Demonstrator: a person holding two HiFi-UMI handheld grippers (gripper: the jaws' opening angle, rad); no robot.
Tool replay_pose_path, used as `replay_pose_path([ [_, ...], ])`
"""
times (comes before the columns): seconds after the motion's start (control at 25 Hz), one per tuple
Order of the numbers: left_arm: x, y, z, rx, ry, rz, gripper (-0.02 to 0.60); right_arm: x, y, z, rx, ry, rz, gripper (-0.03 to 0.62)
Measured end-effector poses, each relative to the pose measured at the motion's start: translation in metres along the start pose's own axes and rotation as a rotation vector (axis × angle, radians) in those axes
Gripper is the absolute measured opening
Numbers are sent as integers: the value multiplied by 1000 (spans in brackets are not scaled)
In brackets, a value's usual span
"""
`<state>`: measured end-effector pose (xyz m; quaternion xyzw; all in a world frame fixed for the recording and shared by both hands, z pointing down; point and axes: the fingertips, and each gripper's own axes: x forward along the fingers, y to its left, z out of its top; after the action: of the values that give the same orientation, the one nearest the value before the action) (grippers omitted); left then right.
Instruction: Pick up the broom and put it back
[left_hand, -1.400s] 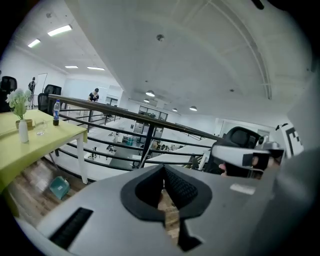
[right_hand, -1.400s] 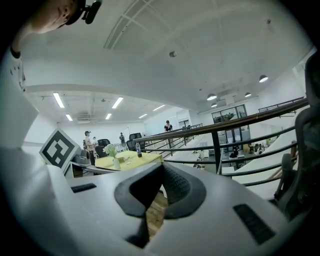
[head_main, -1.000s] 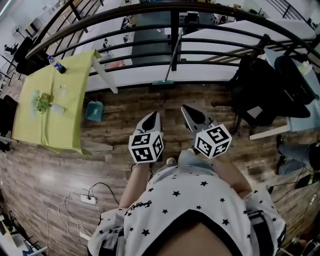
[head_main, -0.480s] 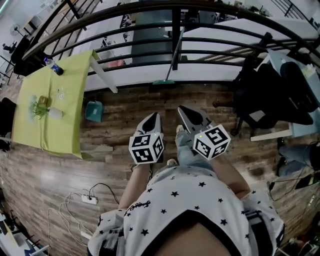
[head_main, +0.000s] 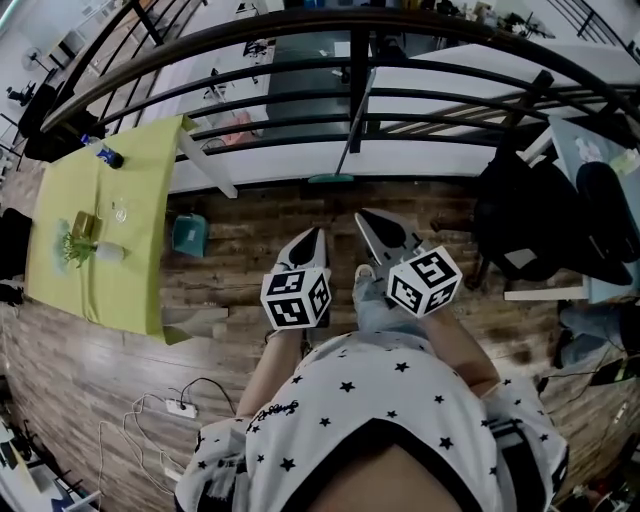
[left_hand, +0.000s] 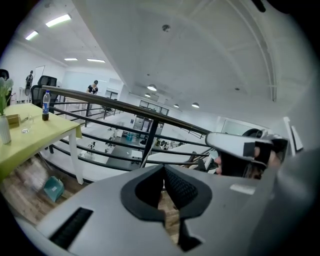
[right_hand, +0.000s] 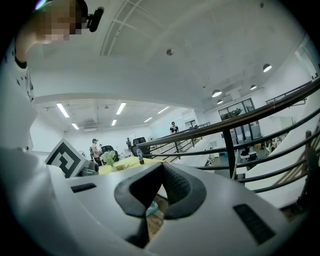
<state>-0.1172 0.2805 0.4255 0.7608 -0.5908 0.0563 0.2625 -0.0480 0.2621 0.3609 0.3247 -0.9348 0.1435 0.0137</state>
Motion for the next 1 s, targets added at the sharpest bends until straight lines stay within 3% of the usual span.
replay_pose_path([
  [1.0,180,24,97,-32,-9,85,12,114,-175,61,-4,53,71,-6],
])
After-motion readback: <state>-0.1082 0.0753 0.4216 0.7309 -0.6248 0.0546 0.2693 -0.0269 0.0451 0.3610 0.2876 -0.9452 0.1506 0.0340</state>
